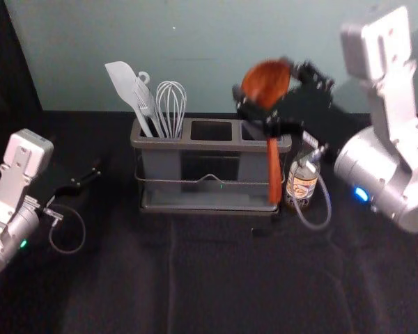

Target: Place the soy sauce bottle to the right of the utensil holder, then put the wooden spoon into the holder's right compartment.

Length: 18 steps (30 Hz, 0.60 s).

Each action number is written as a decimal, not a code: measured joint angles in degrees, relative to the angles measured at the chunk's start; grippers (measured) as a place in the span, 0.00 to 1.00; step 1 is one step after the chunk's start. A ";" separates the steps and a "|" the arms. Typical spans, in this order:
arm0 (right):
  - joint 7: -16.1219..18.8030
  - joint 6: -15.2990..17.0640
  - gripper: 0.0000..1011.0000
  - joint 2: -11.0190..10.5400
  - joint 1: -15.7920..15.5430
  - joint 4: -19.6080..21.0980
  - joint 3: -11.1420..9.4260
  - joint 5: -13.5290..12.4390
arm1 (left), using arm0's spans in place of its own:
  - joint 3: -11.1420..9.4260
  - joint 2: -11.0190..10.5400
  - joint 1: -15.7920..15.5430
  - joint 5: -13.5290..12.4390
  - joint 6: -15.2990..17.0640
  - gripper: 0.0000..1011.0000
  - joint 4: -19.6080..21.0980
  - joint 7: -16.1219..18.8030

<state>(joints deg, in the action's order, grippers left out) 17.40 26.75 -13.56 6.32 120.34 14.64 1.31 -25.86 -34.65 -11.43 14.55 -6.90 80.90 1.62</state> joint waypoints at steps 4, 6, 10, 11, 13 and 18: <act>0.61 0.42 0.83 -0.28 3.14 -0.72 -0.14 -0.03 | 0.00 0.00 0.00 0.00 0.00 0.99 0.00 0.00; 0.72 0.47 0.83 -0.41 4.95 -1.56 -0.13 0.00 | 0.00 0.00 0.00 0.00 0.00 0.99 0.00 0.00; 0.99 0.02 0.83 -0.38 7.79 -3.71 -0.03 -0.06 | 0.00 0.00 0.00 0.00 0.00 0.99 0.00 0.00; 1.04 -0.16 0.83 -0.34 8.32 -4.22 -0.01 -0.10 | 0.00 0.00 0.00 0.00 0.00 0.99 0.00 0.00; 1.08 -0.66 0.83 -0.24 9.38 -5.37 0.01 -0.24 | 0.00 0.00 0.00 0.00 0.00 0.99 0.00 0.00; 1.12 -3.53 0.83 0.35 13.17 -10.44 -0.08 -1.15 | 0.00 0.00 0.00 0.00 0.00 0.99 0.00 0.00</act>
<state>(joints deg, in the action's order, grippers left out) 18.52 23.22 -13.21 19.49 109.91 14.55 0.16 -25.86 -34.64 -11.43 14.55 -6.91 80.90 1.62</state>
